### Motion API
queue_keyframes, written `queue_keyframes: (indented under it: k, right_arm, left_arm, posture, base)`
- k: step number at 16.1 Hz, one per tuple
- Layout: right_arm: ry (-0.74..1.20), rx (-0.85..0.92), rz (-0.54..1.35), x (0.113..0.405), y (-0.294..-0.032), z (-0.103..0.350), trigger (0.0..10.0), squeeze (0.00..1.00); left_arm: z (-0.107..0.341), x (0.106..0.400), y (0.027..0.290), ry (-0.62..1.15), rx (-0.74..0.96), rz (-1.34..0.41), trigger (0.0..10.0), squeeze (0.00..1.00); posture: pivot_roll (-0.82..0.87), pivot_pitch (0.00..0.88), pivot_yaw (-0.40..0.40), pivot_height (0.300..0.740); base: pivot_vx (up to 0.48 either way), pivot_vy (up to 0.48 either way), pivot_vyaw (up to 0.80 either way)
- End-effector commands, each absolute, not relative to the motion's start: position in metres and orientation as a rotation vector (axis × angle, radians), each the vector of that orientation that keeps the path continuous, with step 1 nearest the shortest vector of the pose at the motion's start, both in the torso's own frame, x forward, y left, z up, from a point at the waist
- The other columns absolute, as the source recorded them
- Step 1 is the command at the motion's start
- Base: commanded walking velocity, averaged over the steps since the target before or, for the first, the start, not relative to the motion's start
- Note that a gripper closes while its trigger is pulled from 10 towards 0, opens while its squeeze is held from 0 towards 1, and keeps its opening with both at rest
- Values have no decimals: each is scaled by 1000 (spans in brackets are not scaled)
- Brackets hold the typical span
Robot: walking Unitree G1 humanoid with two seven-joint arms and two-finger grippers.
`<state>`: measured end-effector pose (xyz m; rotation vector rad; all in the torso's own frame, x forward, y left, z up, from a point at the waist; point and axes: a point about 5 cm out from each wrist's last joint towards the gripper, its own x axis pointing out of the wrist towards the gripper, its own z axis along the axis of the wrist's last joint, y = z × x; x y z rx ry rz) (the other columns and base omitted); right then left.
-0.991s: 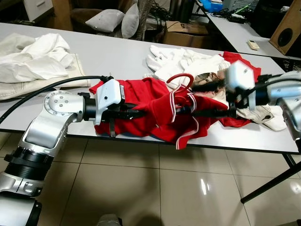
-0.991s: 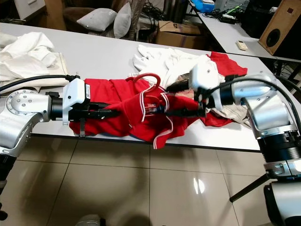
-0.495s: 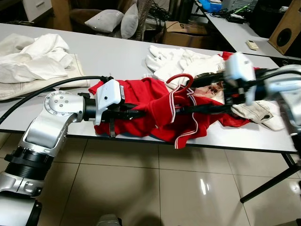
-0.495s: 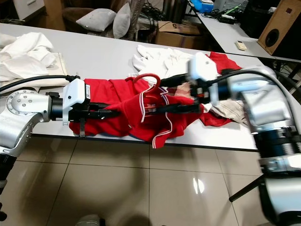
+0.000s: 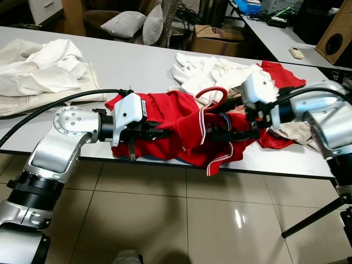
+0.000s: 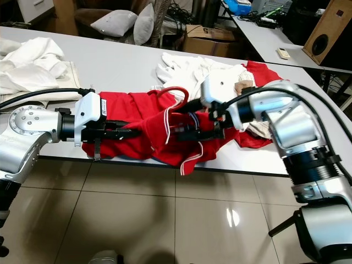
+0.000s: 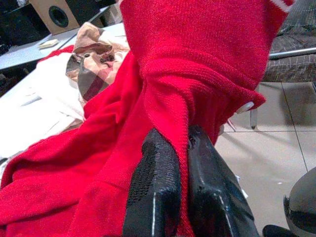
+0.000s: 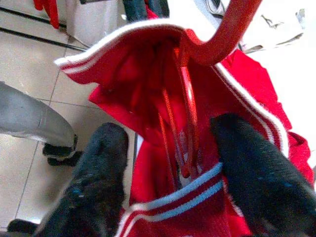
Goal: Hang hanger
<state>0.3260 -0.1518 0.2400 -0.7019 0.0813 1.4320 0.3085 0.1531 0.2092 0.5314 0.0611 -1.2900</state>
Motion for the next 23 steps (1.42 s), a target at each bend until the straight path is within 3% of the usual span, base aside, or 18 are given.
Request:
queue_keyframes:
  k: [1, 2, 7, 23]
  right_arm:
    - [89, -719, 1422, 330, -148, 243, 4078, 0]
    - [88, -716, 1423, 330, -146, 243, 4078, 0]
    - [70, -714, 1461, 334, -126, 247, 0, 0]
    - [191, -783, 1386, 335, -154, 232, 0, 0]
  left_arm:
    - [218, 309, 144, 19, 574, -1316, 0, 0]
    - [217, 309, 144, 20, 575, -1317, 0, 0]
    - [213, 308, 141, 32, 592, -1322, 0, 0]
    - [219, 313, 149, 20, 579, -1284, 0, 0]
  posture:
    - [99, 0, -101, 740]
    - [99, 0, -101, 740]
    - [103, 0, -109, 740]
    - [102, 0, -102, 740]
  base:
    - [0, 0, 0]
    - [0, 0, 0]
    - [0, 0, 0]
    - [0, 0, 0]
